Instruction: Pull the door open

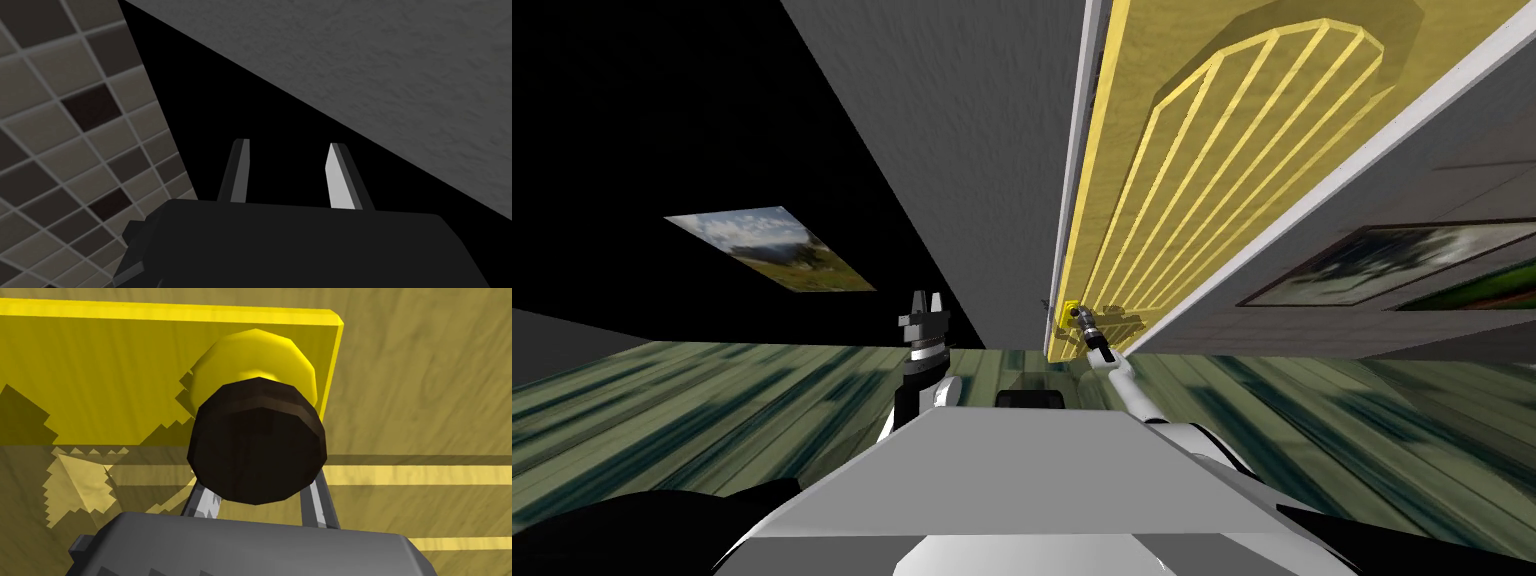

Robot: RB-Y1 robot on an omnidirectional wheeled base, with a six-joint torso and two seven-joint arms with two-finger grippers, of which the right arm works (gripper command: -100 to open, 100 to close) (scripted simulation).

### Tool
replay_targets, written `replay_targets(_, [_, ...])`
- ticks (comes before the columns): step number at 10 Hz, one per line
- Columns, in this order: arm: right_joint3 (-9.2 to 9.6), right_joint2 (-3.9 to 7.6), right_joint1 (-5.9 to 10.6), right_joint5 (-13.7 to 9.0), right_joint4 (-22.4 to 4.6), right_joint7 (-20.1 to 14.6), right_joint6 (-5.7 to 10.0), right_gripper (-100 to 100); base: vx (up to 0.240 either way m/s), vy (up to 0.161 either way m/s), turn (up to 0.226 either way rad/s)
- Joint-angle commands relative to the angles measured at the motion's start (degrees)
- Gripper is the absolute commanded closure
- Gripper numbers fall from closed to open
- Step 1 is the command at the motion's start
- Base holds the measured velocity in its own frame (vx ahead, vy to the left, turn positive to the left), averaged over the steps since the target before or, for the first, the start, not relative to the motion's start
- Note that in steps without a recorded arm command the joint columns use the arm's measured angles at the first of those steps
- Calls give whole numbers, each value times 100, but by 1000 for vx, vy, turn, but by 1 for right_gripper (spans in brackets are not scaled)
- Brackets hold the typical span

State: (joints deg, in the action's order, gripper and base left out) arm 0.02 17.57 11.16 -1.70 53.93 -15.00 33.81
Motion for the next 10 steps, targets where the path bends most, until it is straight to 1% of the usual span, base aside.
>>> replay_targets(1, [89, -34, 109, -286, 30, -286, 28, 100, -94, -75, 189])
replay_targets(2, [89, -34, 109, -295, 30, -337, 28, 100, -56, -53, 53])
replay_targets(4, [144, -27, 152, -671, -16, -672, -21, 100, -58, -39, 123])
replay_targets(5, [144, -27, 152, -671, -16, -700, -21, 100, -44, -38, 77])
replay_targets(6, [171, -23, 174, -859, -39, -881, -46, 100, -47, -39, 106])
replay_targets(7, [171, -23, 174, -859, -39, -881, -46, 100, -45, -29, 67])
replay_targets(8, [197, -19, 195, -1044, -61, -1059, -70, 100, -62, -29, 102])
replay_targets(10, [250, -11, 236, -1409, -106, -1406, -117, 100, -83, -59, 170])
